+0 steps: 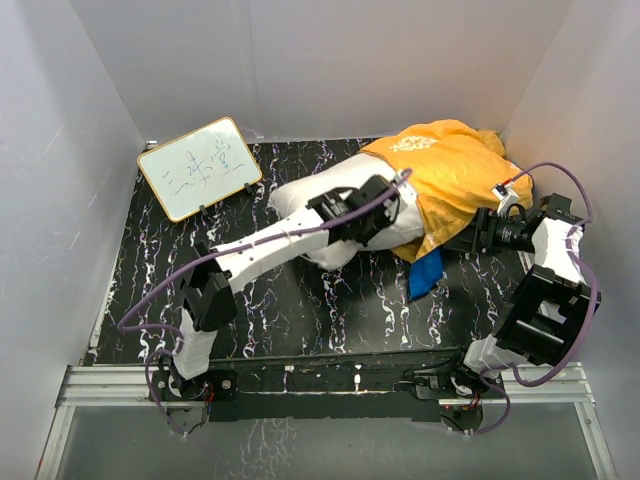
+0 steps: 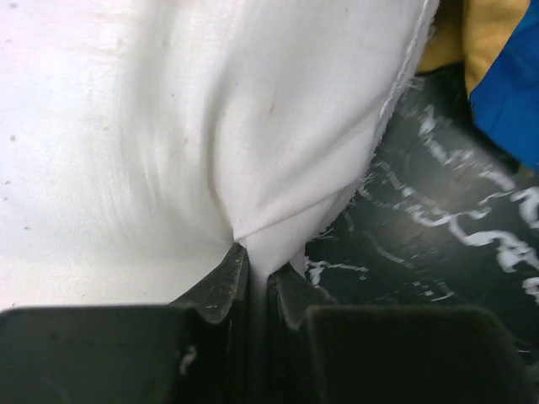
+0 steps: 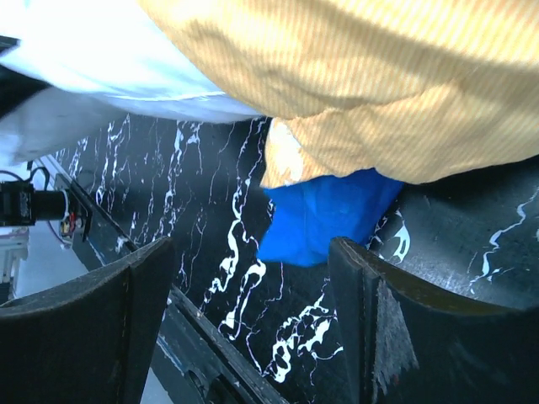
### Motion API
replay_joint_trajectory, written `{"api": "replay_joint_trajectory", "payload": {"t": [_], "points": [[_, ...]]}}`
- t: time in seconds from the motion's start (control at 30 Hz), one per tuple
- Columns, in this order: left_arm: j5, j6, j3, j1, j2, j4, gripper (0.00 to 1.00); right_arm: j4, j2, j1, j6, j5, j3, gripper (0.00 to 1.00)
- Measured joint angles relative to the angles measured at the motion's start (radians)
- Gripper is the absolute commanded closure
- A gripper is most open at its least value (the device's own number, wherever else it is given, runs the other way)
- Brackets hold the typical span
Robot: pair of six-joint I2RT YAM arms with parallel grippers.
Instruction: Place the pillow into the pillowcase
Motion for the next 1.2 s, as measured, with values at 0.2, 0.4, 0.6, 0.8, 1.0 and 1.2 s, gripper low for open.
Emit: {"api": "replay_joint_trajectory", "payload": {"t": [0.2,0.4,0.6,0.8,1.0,1.2], "points": [[0.310,-0.251,0.221,0.159,-0.007,-0.039,1.00,0.127,0.005,0.003,0.212,0.019,0.049,0.17],[0.561,-0.509,0.175,0.310,-0.053,0.043,1.00,0.262,-0.003,0.008,0.417,-0.004,0.057,0.10],[0.709,-0.694,0.066,0.329,-0.072,0.166,1.00,0.402,-0.102,0.105,0.555,-0.028,0.070,0.06],[0.777,-0.815,-0.044,0.329,-0.108,0.285,1.00,0.462,-0.178,0.251,0.584,0.120,0.109,0.15],[0.796,-0.903,-0.139,0.335,-0.162,0.389,1.00,0.463,-0.178,0.257,0.605,0.251,0.088,0.25],[0.811,-0.964,-0.184,0.335,-0.181,0.459,1.00,0.489,-0.187,0.318,0.655,0.345,-0.050,0.26]]}}
